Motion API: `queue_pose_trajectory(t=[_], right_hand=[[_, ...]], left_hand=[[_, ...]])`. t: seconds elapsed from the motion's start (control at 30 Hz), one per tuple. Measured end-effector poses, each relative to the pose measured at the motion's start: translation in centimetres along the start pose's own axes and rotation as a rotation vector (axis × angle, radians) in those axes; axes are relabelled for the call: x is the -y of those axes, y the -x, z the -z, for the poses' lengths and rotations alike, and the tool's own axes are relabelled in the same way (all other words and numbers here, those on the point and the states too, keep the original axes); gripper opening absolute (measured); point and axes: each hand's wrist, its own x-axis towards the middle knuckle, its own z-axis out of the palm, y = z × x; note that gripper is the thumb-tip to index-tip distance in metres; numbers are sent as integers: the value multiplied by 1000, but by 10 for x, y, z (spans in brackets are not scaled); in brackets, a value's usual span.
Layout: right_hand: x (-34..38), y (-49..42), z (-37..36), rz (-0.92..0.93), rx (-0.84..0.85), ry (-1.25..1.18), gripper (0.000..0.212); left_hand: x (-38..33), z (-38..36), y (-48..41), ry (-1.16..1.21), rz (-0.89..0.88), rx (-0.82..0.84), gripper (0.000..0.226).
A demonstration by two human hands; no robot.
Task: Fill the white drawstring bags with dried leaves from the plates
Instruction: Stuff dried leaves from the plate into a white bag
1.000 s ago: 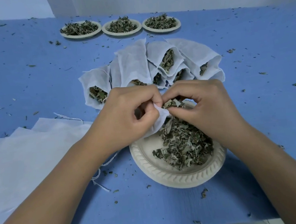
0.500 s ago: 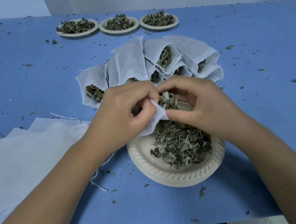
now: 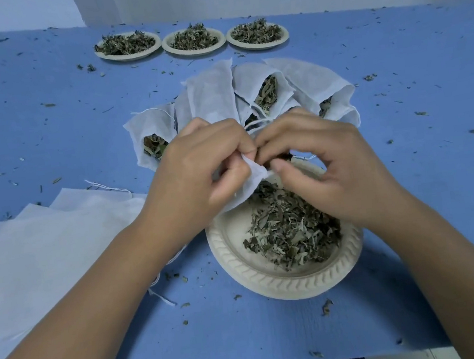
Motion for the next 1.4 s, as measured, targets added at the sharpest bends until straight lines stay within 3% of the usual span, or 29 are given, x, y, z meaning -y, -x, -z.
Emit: queue_pose_trajectory(t=[0.13, 0.23, 0.33, 0.4, 0.53, 0.7, 0.8, 0.97, 1.0, 1.07, 1.13, 1.17, 1.4], right_hand=[[8, 0, 3, 97, -49, 117, 33], [9, 3, -6, 126, 117, 303, 36], [8, 4, -10, 95, 197, 264, 29], [7, 2, -1, 69, 96, 216, 32], [-1, 1, 18, 108, -89, 390, 22], [4, 2, -5, 228, 111, 344, 13], [2, 3, -9, 220, 189, 317, 18], [-3, 1, 16, -65, -119, 62, 34], [-6, 0, 19, -139, -76, 61, 33], [-8, -2, 17, -258, 232, 77, 30], [-8, 1, 8, -288, 531, 131, 46], [-8, 3, 4, -279, 594, 149, 50], [-4, 4, -7, -176, 531, 56, 17]], left_hand=[[0, 2, 0, 0, -12, -24, 19], [-1, 1, -1, 19, -83, -20, 21], [-1, 1, -1, 1, -115, -7, 23], [0, 3, -2, -1, -93, -8, 23], [1, 6, -3, 12, -47, -31, 27], [-2, 2, -1, 30, -124, 46, 28], [-4, 0, 0, 22, -149, 73, 28], [2, 8, -2, -32, 46, -107, 26], [3, 9, -2, -35, 88, -141, 26], [3, 9, -3, -27, 152, -171, 26], [1, 8, -2, 3, 175, -156, 25], [0, 7, -1, 21, 175, -138, 25], [-3, 6, 0, 49, 155, -62, 26]])
